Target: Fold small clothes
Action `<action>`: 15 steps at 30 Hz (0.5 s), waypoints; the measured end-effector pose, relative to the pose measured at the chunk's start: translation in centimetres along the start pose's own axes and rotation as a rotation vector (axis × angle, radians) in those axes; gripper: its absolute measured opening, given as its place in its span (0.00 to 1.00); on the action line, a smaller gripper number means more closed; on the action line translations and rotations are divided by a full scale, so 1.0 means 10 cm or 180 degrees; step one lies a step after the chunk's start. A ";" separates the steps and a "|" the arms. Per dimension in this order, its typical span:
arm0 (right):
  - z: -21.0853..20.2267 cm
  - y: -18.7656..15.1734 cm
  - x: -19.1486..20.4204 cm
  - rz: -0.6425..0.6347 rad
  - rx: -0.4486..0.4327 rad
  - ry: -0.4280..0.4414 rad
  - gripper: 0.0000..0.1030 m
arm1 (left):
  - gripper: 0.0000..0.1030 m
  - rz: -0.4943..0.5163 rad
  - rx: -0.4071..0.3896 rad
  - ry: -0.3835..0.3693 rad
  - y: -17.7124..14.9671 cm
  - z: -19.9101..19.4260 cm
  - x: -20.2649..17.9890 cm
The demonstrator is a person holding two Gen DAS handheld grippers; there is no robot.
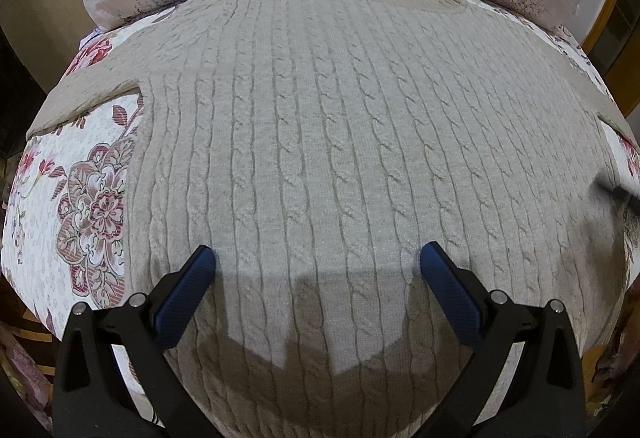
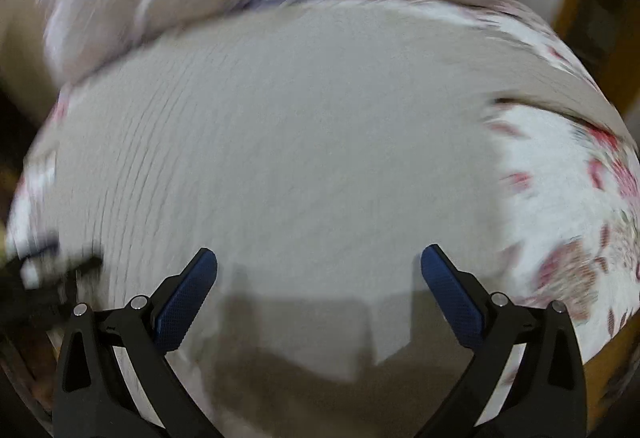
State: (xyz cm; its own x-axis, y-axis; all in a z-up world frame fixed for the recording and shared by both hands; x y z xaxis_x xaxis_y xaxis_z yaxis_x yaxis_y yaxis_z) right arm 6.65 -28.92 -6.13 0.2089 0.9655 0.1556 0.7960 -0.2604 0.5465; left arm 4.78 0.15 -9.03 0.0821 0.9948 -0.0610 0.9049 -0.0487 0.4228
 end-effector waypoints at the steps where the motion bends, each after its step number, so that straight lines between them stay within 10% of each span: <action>1: -0.03 0.16 -0.27 0.0235 -0.0066 -0.0003 0.99 | 0.98 0.0008 -0.0005 -0.0002 0.00 0.00 0.00; 9: 0.06 0.91 -3.13 0.2521 -0.0286 -0.0332 0.54 | 0.98 0.0097 -0.0124 -0.0049 0.01 -0.01 0.00; 15: 0.29 0.90 -3.65 0.2964 -0.0231 -0.0305 0.30 | 0.98 -0.0598 -0.0424 -0.0343 0.26 -0.24 0.34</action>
State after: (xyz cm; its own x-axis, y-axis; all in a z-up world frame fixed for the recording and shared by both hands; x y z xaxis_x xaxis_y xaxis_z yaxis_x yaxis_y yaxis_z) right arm 7.78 -66.47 -9.26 0.7925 0.3639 0.4894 0.2480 -0.9255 0.2864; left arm 6.46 3.65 -5.99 -0.0319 0.9696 -0.2427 0.8460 0.1555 0.5099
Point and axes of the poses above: each gripper's, at about its wrist camera, not at the fingertips, and z roughly the way its jaws point, x to its left, y to its top, the point moved 10 cm from there along z, roughly the way its jaws point, and after that the axes turned 5 degrees about -y, right-handed, at the moved point
